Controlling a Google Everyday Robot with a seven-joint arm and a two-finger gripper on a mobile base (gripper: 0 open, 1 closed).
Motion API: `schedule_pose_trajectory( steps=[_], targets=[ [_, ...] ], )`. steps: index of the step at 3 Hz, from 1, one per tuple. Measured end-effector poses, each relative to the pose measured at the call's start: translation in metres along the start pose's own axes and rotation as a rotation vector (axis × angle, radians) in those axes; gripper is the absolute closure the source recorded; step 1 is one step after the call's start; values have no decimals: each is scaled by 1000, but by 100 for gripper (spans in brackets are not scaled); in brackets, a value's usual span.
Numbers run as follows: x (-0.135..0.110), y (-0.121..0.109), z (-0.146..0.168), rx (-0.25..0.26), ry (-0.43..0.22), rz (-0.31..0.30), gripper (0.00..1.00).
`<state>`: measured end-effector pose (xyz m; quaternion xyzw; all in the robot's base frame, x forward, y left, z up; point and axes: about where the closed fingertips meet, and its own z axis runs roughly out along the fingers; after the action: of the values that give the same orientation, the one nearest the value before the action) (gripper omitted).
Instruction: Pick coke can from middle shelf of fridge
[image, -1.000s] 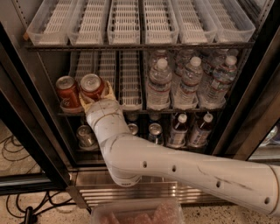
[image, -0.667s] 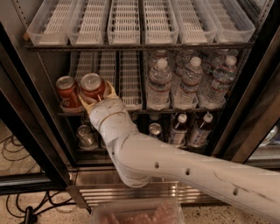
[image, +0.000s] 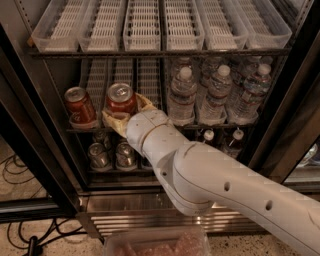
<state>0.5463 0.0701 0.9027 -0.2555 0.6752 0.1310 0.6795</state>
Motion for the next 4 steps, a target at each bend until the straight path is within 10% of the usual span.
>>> schedule_pose_trajectory(
  steps=[2, 4],
  targets=[
    [-4, 18, -2, -87, -16, 28, 100],
    [-2, -22, -22, -100, 10, 60, 100]
  ],
)
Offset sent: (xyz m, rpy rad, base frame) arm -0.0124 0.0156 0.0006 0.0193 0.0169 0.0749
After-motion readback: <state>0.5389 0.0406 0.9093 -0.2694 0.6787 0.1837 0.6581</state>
